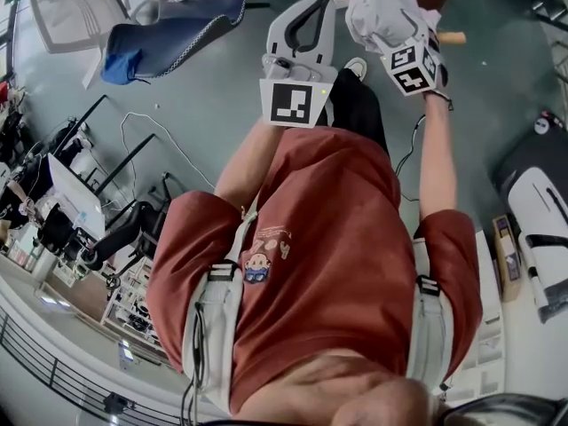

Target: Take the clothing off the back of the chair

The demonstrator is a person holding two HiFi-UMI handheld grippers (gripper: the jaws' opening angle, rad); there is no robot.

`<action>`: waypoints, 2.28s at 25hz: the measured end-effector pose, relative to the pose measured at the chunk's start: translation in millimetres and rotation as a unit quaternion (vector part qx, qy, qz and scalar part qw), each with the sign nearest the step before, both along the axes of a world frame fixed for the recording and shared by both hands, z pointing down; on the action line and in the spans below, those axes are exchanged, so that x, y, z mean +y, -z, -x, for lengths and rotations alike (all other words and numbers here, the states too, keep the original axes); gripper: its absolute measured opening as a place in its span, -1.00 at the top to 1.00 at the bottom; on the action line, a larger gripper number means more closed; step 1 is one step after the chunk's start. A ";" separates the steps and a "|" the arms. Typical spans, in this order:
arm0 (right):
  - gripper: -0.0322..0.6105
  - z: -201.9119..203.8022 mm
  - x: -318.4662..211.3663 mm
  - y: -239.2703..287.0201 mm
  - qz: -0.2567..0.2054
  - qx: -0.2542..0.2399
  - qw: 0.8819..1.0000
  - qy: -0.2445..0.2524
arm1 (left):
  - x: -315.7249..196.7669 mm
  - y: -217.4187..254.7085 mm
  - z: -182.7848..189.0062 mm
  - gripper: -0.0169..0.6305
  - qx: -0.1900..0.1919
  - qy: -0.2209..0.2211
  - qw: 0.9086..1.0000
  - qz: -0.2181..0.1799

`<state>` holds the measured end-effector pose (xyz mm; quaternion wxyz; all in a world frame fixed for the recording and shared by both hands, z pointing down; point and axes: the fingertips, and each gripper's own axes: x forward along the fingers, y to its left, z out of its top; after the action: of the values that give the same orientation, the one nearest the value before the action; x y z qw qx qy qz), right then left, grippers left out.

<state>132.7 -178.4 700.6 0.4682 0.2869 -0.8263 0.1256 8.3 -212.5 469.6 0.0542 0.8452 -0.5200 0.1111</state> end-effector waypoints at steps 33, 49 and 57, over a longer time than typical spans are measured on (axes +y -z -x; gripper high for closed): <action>0.13 -3.6 3.4 -64.7 0.038 0.154 0.974 0.160 | 1.3 -17.6 -3.7 0.91 0.010 -0.002 1.000 0.030; 0.30 -11.7 9.5 -46.5 0.029 0.147 0.980 0.132 | 5.3 -14.2 -5.0 0.91 0.017 -0.004 0.999 0.027; 0.46 -16.7 8.2 -34.9 0.021 0.148 0.980 0.128 | 5.3 -14.6 -9.9 0.91 0.021 -0.009 0.999 0.029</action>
<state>149.4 -170.2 735.5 0.6038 0.1843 -0.7746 0.0384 18.2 -207.3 484.2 0.0885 0.8502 -0.5074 0.1091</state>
